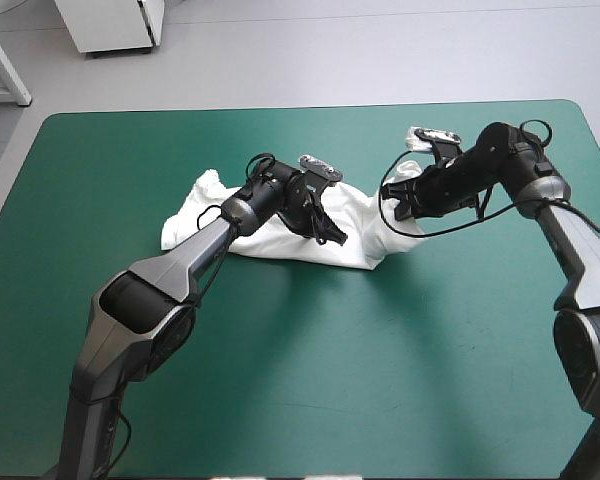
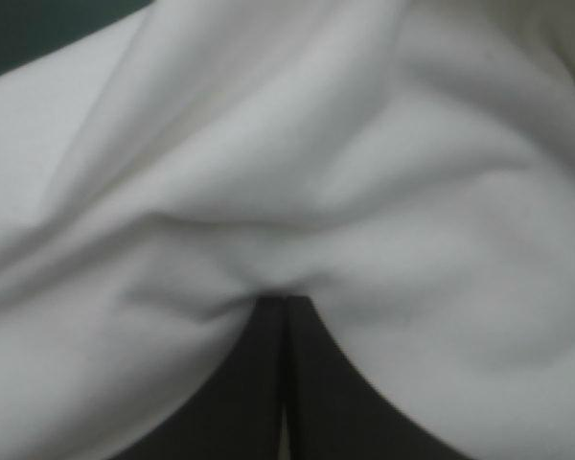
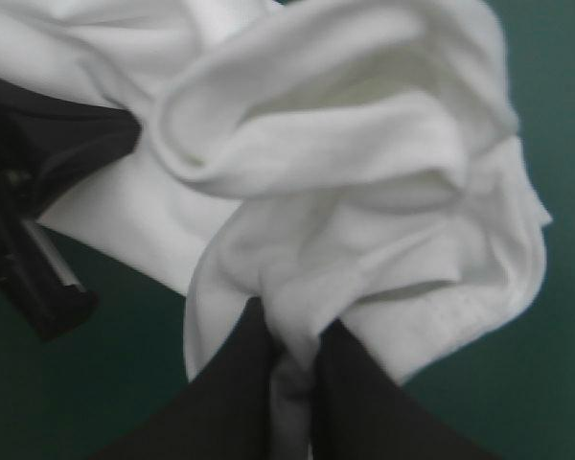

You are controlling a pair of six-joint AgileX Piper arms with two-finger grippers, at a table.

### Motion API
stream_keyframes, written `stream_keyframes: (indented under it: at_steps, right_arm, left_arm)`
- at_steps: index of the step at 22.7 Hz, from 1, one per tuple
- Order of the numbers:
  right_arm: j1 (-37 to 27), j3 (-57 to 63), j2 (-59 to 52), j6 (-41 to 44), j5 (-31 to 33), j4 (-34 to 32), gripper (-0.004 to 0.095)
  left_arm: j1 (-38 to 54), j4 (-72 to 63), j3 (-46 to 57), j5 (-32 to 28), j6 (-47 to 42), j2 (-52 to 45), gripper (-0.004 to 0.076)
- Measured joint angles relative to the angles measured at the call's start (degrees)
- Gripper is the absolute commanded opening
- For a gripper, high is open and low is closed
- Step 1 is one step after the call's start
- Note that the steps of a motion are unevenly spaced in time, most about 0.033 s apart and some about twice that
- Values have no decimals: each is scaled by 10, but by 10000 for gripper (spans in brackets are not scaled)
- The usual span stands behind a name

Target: Fold the cloth

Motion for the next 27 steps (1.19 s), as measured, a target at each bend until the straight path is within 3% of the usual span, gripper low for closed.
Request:
stream_keyframes:
  at_steps: [17,21,24,27]
  right_arm:
    - [65,-130,-22,14,30,0,-16]
    - [67,-130,-22,15,30,-14,-16]
    - [67,-130,-22,15,29,-17,-16]
    - [67,-130,-22,12,24,-6,-16]
  left_arm:
    - [0,1,0,1,0,0,-22]
    - [4,40,8,43,-57,-15,-22]
    - [32,60,85,74,-66,-88,-22]
    - [49,68,223,75,-71,-226,-22]
